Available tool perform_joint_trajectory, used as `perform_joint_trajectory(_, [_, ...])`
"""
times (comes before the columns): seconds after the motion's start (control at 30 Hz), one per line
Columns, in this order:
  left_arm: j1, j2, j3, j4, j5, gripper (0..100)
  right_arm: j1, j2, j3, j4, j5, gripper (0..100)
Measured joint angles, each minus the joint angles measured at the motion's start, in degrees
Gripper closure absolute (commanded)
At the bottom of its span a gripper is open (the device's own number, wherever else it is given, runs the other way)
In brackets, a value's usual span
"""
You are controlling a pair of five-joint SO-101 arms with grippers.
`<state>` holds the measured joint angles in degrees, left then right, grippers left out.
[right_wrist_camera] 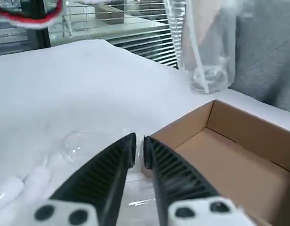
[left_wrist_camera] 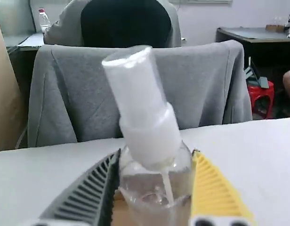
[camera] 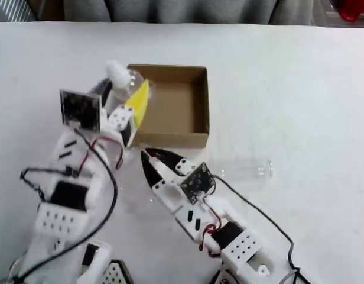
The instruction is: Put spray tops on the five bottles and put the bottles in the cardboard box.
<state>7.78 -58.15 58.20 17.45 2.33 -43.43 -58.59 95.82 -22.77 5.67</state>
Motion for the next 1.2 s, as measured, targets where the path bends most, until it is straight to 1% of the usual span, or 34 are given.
perform_joint_trajectory(0.1, [-1.0,7.7,-3.1,-4.0,0.0,98,1.9,0.0,0.0,0.1,0.2,98.3])
perform_joint_trajectory(0.33, [-2.8,25.0,-9.5,-9.5,0.0,98,14.5,0.0,-1.3,0.1,0.2,98.3])
perform_joint_trajectory(0.43, [-2.8,29.3,-11.2,-10.4,0.0,98,17.1,0.0,-1.3,0.1,0.2,98.3])
perform_joint_trajectory(0.63, [-2.8,36.0,-15.3,-12.9,0.0,98,17.8,0.0,-1.3,0.1,0.2,98.3])
perform_joint_trajectory(1.2, [-3.1,55.3,-28.2,-12.9,0.0,98,17.6,0.0,-1.4,0.1,0.2,98.3])
